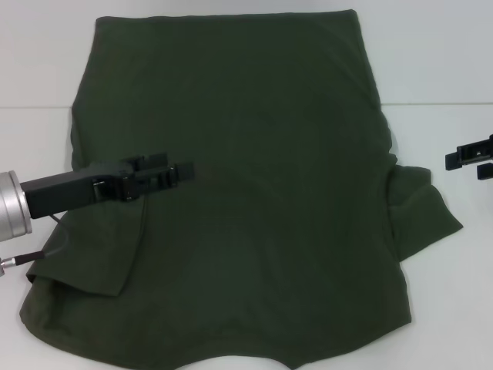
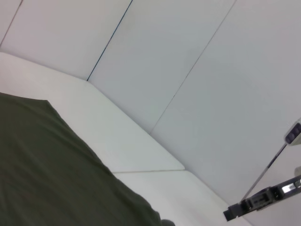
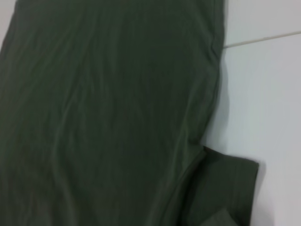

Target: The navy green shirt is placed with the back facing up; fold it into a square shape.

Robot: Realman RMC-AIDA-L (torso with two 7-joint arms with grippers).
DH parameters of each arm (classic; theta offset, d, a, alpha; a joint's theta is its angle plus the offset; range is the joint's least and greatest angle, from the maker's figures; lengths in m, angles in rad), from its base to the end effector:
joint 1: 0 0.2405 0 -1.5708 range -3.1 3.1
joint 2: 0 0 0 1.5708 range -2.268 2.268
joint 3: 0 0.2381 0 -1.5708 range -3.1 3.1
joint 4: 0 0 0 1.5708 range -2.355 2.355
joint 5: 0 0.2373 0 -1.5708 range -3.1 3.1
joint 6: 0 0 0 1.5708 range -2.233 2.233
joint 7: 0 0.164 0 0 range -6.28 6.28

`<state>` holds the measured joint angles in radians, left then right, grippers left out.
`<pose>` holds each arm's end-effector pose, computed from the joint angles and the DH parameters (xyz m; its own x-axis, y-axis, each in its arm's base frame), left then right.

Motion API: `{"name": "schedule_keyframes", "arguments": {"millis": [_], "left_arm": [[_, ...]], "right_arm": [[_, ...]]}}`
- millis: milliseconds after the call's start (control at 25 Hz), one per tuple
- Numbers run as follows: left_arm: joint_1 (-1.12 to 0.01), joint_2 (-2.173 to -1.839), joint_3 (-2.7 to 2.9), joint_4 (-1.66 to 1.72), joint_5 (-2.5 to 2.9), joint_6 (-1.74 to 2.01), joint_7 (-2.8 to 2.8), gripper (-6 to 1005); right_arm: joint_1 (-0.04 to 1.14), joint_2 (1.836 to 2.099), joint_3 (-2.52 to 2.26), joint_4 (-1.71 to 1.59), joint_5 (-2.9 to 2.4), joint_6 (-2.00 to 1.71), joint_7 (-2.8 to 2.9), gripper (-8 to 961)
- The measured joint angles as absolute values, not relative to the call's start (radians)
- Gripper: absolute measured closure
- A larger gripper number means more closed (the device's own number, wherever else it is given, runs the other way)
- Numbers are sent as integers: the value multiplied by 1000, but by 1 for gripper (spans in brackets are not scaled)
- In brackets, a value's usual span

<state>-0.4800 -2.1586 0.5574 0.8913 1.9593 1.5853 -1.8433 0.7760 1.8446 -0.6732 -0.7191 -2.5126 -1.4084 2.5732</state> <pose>-0.2463 0.3591 0.0345 0.4933 0.5540 0.6706 0.7528 -0.6582 -0.0100 0.2741 0.4391 0.0987 0.2488 -0.9040 -0.3478 -0.9481 -0.1538 -0.2784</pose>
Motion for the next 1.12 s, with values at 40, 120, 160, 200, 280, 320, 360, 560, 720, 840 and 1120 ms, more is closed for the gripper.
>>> {"name": "schedule_keyframes", "arguments": {"millis": [40, 120, 160, 200, 280, 320, 360, 560, 720, 840, 1120], "left_arm": [[-479, -2159, 558, 891, 1954, 1586, -1843, 186], [-477, -2159, 558, 891, 1946, 1587, -1842, 186], [-477, -2160, 558, 891, 1944, 1587, -1842, 186], [-478, -2160, 558, 891, 1943, 1587, -1842, 186], [-480, -2160, 557, 891, 1942, 1588, -1842, 187], [-481, -2160, 557, 891, 1942, 1588, -1841, 187], [-481, -2160, 557, 891, 1941, 1588, -1841, 187], [-481, -2160, 560, 890, 1932, 1588, -1842, 187], [-479, -2160, 557, 890, 1930, 1589, -1842, 187], [-476, -2160, 557, 890, 1929, 1589, -1842, 187], [-477, -2160, 557, 888, 1928, 1589, -1842, 187]], "right_arm": [[777, 1845, -681, -718, -2514, -1402, 2575, 155], [777, 1846, -698, -708, -2519, -1383, 2578, 160], [777, 1848, -704, -702, -2521, -1371, 2578, 162], [777, 1849, -707, -697, -2522, -1359, 2576, 164], [777, 1856, -708, -689, -2522, -1335, 2568, 164], [776, 1861, -708, -688, -2522, -1323, 2562, 164], [775, 1868, -711, -688, -2523, -1310, 2556, 164], [773, 1898, -738, -685, -2526, -1249, 2533, 164], [773, 1919, -786, -685, -2529, -1195, 2514, 164], [772, 1932, -830, -678, -2533, -1155, 2508, 164], [775, 1949, -885, -640, -2534, -1084, 2496, 163]]}}
